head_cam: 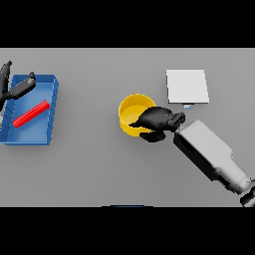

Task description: Pick up the red beaker and tilt it to pour out 1 green nut into yellow bowl. Pick up the yellow bowl and place it on the metallic measuring scale.

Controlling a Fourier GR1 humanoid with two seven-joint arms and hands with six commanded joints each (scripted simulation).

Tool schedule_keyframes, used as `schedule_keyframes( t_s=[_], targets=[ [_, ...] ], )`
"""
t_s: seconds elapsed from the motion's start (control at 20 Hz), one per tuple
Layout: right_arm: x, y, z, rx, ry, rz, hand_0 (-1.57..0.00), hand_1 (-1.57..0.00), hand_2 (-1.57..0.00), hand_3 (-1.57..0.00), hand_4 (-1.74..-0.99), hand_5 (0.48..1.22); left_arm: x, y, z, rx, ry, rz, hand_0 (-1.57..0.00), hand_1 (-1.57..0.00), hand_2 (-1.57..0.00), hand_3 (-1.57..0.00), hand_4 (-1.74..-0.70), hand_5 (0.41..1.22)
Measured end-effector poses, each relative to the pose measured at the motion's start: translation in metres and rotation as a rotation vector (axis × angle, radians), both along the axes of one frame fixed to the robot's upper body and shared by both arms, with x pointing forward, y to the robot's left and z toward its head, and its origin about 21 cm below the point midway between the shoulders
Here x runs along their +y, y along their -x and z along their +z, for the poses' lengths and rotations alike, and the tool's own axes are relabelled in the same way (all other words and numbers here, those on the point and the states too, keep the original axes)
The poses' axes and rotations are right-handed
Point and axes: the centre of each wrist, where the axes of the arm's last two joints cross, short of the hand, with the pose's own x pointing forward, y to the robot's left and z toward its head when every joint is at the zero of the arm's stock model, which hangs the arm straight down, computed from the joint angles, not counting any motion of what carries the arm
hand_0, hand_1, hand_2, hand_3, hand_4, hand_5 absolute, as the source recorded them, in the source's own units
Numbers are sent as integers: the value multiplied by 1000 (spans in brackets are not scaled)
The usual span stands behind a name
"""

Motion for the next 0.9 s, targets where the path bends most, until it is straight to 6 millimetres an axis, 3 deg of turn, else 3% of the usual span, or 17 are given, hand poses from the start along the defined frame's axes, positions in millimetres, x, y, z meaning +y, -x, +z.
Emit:
schedule_keyframes(
  t_s=[0.05,0.15,0.25,0.6,0.75,0.9],
  targets=[
    [-1,-1,2,23,9,8,-1136,-1107,-1086,-867,-1604,1116,2,0,1,6,2,9,1,1,1,1,-799,728],
    [0,-1,3,34,15,7,-1292,-1274,-1261,-1019,-1649,1154,4,0,2,-1,-3,6,1,1,1,1,-799,727],
    [1,1,6,39,22,0,-1393,-1381,-1314,-1142,-1682,1178,3,0,6,3,6,8,1,1,1,1,-802,725],
    [-8,1,21,14,4,-10,-1534,-1531,-1490,-1192,-1729,1212,3,3,4,2,-3,-6,1,1,1,1,-801,724],
    [-14,-2,45,-1,-14,-5,-1552,-1551,-1506,-1377,-1731,1216,-1,3,5,3,-6,-2,1,1,1,1,-798,721],
    [-18,0,74,-53,-1,-24,-1561,-1561,-1538,-1335,-1726,1219,-2,5,2,5,-2,-2,1,1,1,1,-799,720]
  ],
)
